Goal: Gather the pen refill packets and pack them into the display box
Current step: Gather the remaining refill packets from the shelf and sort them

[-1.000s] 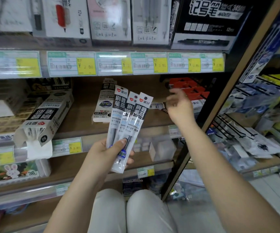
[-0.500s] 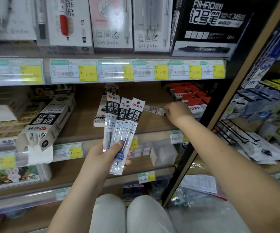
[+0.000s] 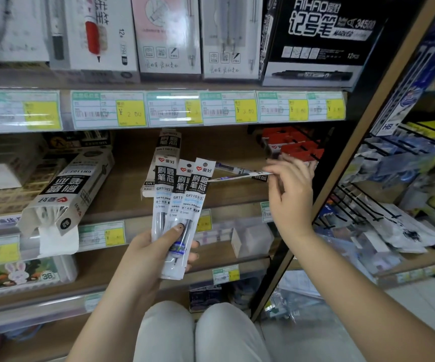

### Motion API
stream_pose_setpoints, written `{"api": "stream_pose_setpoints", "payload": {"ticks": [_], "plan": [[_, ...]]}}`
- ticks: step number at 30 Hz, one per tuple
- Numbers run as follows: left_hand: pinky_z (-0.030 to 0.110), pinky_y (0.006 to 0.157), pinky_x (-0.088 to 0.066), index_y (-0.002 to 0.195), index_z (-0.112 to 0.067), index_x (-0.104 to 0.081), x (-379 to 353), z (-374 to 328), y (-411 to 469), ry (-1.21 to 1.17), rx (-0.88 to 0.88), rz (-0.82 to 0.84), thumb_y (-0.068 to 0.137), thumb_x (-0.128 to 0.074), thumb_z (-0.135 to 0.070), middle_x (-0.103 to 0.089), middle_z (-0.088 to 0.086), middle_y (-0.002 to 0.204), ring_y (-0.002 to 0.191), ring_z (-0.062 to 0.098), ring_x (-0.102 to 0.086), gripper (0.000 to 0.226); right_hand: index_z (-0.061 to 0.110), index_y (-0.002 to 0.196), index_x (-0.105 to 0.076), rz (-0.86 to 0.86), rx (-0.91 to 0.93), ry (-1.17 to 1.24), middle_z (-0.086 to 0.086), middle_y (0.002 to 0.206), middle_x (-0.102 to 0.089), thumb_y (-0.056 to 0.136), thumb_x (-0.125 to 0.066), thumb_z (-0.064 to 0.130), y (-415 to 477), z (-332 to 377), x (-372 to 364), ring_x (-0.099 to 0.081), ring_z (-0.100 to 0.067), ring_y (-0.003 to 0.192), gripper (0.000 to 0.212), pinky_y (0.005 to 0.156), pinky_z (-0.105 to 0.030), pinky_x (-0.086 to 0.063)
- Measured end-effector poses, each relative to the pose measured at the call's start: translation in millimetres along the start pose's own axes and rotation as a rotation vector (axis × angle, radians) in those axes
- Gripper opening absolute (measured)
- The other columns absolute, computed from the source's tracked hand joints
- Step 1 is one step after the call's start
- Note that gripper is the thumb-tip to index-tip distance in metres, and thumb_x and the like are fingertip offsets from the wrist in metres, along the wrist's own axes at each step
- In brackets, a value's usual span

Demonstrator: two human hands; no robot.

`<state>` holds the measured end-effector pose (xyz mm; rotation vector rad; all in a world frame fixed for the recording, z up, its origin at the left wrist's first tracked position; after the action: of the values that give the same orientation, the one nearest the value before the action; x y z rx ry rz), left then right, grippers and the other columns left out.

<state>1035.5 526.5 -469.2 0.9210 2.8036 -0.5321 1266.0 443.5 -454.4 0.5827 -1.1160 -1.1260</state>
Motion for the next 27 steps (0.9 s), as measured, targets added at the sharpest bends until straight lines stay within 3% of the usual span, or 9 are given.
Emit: {"api": "stream_pose_setpoints", "payload": {"ticks": [2, 6, 11, 17, 20, 23, 27], "plan": [[0.026, 0.045, -0.049, 0.102, -0.01, -0.064, -2, 1, -2, -0.021, 0.031, 0.03, 0.093, -0.054, -0.019, -0.069, 0.018, 0.076, 0.052, 0.021, -0.062, 0.016, 0.008, 0.09, -0.068, -0.004, 0.001, 0.105, -0.001, 0.103, -0.066, 0.086, -0.049, 0.008, -5, 12, 5, -0.046, -0.015, 0.116, 0.02, 0.099, -0.062, -0.034], [0.028, 0.048, -0.052, 0.096, -0.007, -0.064, -7, 5, -6, -0.011, 0.093, 0.08, 0.088, -0.06, -0.02, -0.072, 0.018, 0.077, 0.056, 0.025, -0.067, 0.016, 0.009, 0.086, -0.066, 0.013, 0.119, 0.233, 0.001, 0.106, -0.062, 0.084, -0.051, 0.005, -15, 47, 11, -0.046, -0.022, 0.12, 0.015, 0.098, -0.067, -0.032], [0.027, 0.043, -0.05, 0.097, -0.002, -0.063, -13, 8, -12, -0.028, 0.219, 0.224, 0.061, -0.077, -0.01, -0.068, 0.018, 0.069, 0.052, 0.027, -0.065, 0.04, 0.015, 0.083, -0.054, 0.119, 0.197, 0.318, -0.012, 0.11, -0.065, 0.083, -0.05, -0.001, -32, 64, -1, -0.042, -0.024, 0.127, 0.016, 0.102, -0.06, -0.034], [0.023, 0.043, -0.048, 0.093, -0.003, -0.065, -14, 9, -14, -0.065, 0.207, 0.234, 0.064, -0.074, -0.007, -0.066, 0.015, 0.065, 0.048, 0.023, -0.062, 0.031, 0.02, 0.079, -0.048, 0.133, 0.097, 0.394, 0.002, 0.111, -0.059, 0.082, -0.052, 0.0, -26, 61, 2, -0.042, -0.014, 0.127, 0.02, 0.109, -0.028, -0.034], [0.023, 0.041, -0.047, 0.095, -0.005, -0.068, -13, 7, -17, -0.097, 0.199, 0.245, 0.073, -0.06, -0.023, -0.067, 0.011, 0.069, 0.05, 0.018, -0.062, 0.029, 0.018, 0.078, -0.047, 0.137, 0.129, 0.404, -0.001, 0.108, -0.062, 0.082, -0.052, 0.001, -30, 61, 2, -0.048, -0.018, 0.122, 0.018, 0.106, -0.027, -0.038], [0.025, 0.039, -0.048, 0.08, -0.008, -0.073, -18, 6, -20, -0.074, 0.187, 0.232, 0.074, -0.056, -0.029, -0.066, 0.013, 0.064, 0.046, 0.02, -0.062, 0.027, 0.013, 0.076, -0.051, 0.176, 0.169, 0.369, -0.012, 0.106, -0.067, 0.081, -0.055, 0.0, -36, 60, -1, -0.05, -0.02, 0.12, 0.014, 0.106, -0.025, -0.038], [0.024, 0.043, -0.05, 0.089, -0.006, -0.065, -18, 9, -18, 0.024, 0.107, 0.141, 0.08, -0.06, -0.015, -0.069, 0.012, 0.064, 0.046, 0.02, -0.063, 0.013, 0.004, 0.076, -0.061, 0.258, 0.209, 0.252, -0.013, 0.111, -0.065, 0.08, -0.054, -0.001, -34, 62, -7, -0.046, -0.023, 0.122, 0.009, 0.109, -0.024, -0.031]]}}
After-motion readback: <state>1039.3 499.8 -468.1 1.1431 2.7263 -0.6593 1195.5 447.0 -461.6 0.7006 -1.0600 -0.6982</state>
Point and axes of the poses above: each hand's wrist, its own y-axis towards the middle knuckle, its own x-axis out of the back of the hand, z = x × y, the point moved 2 cm from there along y, towards the middle knuckle
